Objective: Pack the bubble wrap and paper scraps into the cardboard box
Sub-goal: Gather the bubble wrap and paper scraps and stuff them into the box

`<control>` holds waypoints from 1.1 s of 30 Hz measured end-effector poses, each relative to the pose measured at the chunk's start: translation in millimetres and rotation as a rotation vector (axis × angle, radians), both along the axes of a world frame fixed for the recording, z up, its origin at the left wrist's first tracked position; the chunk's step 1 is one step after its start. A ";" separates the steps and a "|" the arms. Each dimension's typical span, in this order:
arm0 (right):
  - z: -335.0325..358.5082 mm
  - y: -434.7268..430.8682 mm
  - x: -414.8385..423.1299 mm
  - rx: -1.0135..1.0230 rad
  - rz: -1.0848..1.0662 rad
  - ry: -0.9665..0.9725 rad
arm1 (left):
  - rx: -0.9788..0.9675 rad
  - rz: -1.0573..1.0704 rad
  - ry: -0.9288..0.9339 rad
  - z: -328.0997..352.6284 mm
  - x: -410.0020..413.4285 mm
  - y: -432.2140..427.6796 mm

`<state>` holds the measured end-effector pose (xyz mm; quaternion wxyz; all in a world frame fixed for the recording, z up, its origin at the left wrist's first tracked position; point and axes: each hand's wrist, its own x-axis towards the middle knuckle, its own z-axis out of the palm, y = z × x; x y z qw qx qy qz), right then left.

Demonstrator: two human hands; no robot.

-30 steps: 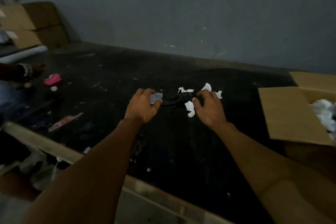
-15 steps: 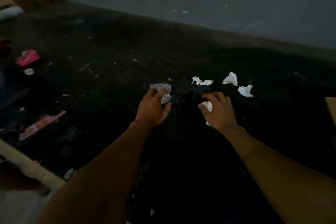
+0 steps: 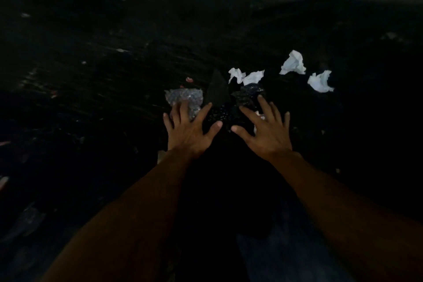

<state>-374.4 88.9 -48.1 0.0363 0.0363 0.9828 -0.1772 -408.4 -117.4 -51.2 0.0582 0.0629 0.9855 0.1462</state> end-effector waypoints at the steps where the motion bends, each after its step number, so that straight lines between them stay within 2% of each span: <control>1: -4.2 -2.9 0.3 -0.045 -0.019 0.079 | 0.008 -0.021 0.110 -8.1 3.9 -1.6; 4: -11.1 -8.3 -0.4 -0.177 -0.044 0.312 | 0.209 -0.060 0.315 -17.2 4.1 -3.9; 6: -11.1 -8.8 -1.1 -0.230 -0.069 0.368 | 0.202 -0.087 0.336 -14.2 3.2 -4.4; 8: -4.1 -12.1 1.4 -0.260 -0.098 0.351 | 0.162 -0.147 0.304 -7.9 5.8 -2.3; 11: 5.8 -18.6 5.5 -0.283 -0.133 0.220 | 0.193 -0.164 0.169 1.5 10.2 3.6; 13: 10.3 -16.9 5.9 -0.267 -0.119 0.170 | 0.123 -0.174 0.095 8.0 1.6 6.4; 16: 10.2 -10.8 15.1 -0.183 -0.127 0.179 | 0.052 -0.256 0.171 10.5 -5.2 5.0; 18: 6.8 -13.2 29.9 -0.176 -0.159 0.213 | 0.096 -0.256 0.210 6.3 -2.9 2.5; 22: -4.7 -20.5 40.7 -0.133 -0.168 0.244 | 0.200 -0.155 0.173 5.1 -5.2 5.4; 24: -4.7 -16.9 33.1 -0.176 -0.184 0.226 | 0.192 -0.158 0.156 12.0 -6.7 10.2; 28: 10.7 -6.0 26.3 -0.306 -0.270 0.160 | 0.305 -0.106 0.102 27.9 -4.1 24.7; 30: 22.2 4.5 20.7 -0.360 -0.319 0.231 | 0.326 -0.135 0.185 36.4 -13.2 39.3; 33: 40.2 33.7 -1.2 -0.321 -0.380 0.350 | 0.393 -0.207 0.307 51.2 -42.7 69.0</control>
